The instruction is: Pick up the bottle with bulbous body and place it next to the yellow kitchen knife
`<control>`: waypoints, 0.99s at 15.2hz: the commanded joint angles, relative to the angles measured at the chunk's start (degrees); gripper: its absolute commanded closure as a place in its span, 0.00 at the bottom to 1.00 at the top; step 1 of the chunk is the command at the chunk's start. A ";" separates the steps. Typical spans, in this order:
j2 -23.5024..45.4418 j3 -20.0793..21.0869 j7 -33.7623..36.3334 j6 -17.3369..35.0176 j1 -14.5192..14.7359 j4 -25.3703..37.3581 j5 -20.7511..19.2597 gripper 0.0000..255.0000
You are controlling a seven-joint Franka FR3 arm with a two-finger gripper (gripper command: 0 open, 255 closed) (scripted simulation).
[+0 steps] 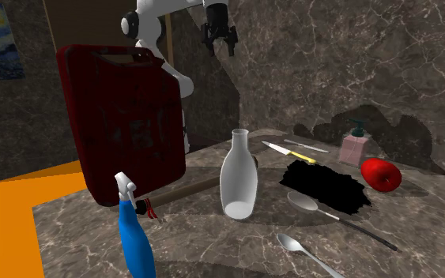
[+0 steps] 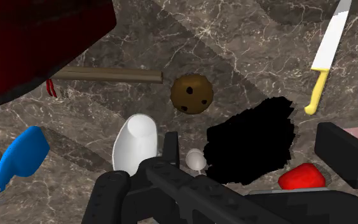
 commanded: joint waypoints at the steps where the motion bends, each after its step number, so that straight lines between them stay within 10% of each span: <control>1: 0.00 0.00 0.00 0.00 0.00 0.00 0.00 0.00; 15: 21.48 -9.86 -9.24 20.51 -2.20 1.58 -2.82 0.00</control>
